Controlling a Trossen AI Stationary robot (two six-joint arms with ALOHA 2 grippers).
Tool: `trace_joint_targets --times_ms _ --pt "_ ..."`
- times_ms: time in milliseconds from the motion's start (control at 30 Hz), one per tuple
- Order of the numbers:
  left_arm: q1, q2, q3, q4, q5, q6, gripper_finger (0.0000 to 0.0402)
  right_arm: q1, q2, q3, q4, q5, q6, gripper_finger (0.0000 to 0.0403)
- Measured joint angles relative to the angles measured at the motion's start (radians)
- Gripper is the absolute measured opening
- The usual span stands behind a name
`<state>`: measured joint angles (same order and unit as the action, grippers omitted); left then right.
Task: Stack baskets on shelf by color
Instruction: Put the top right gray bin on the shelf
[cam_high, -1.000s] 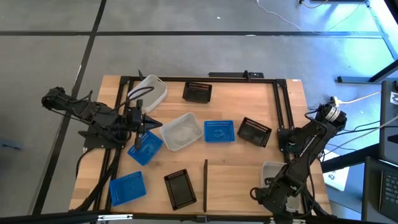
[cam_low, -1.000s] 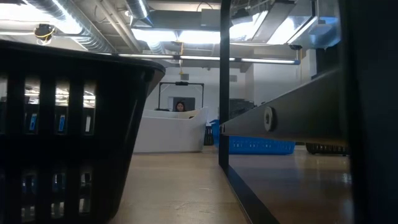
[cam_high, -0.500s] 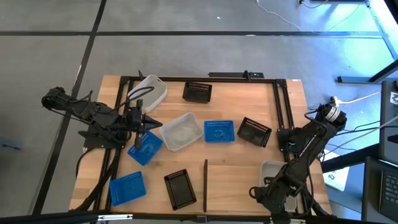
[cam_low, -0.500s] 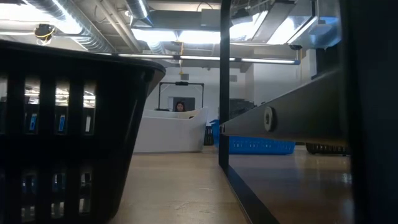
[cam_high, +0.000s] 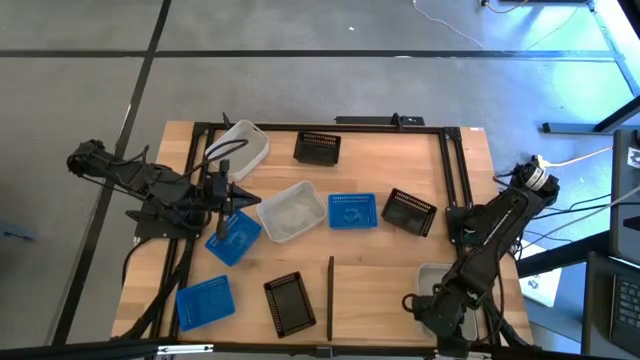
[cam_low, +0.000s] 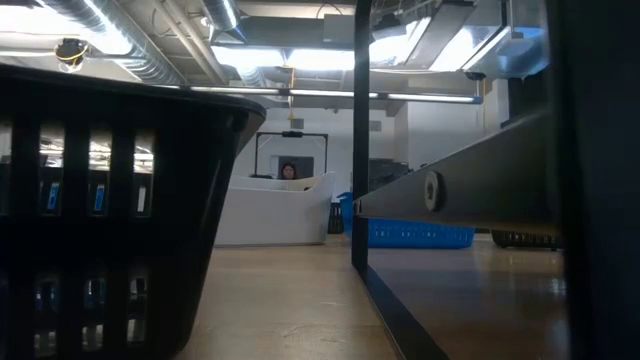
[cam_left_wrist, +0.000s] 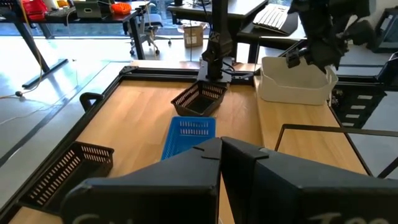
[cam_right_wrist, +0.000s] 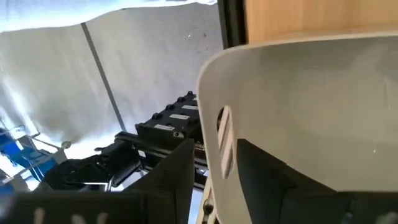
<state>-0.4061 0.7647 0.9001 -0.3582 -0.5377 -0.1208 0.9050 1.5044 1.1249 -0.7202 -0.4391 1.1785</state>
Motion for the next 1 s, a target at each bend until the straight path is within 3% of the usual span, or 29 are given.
trace_joint_targets --times_ms 67,133,267,367,467,633,1000 --pt "0.0 0.0 0.0 0.0 0.0 0.0 0.0 -0.014 -0.032 0.024 -0.053 0.048 -0.004 0.0117" --pt "0.0 0.0 0.0 0.0 0.0 0.0 0.0 -0.03 -0.067 0.049 -0.102 0.16 -0.016 0.0117" --pt "0.0 0.0 0.0 0.0 0.0 0.0 0.0 -0.069 -0.129 0.067 -0.158 0.513 -0.112 0.0117" --pt "0.0 0.0 0.0 0.0 0.0 -0.005 0.0 -0.108 -0.138 0.044 -0.159 0.676 -0.198 0.0117" --pt "0.0 0.0 0.0 0.0 0.0 -0.006 0.0 -0.165 -0.126 -0.008 -0.149 0.663 -0.234 0.0117" --pt "0.0 0.0 0.0 -0.001 0.008 -0.007 0.0 -0.235 -0.091 -0.091 -0.017 0.482 -0.212 0.0117" --pt "0.0 0.0 0.0 0.0 0.008 -0.008 0.0 -0.237 -0.081 -0.096 -0.014 0.32 -0.094 0.0117"
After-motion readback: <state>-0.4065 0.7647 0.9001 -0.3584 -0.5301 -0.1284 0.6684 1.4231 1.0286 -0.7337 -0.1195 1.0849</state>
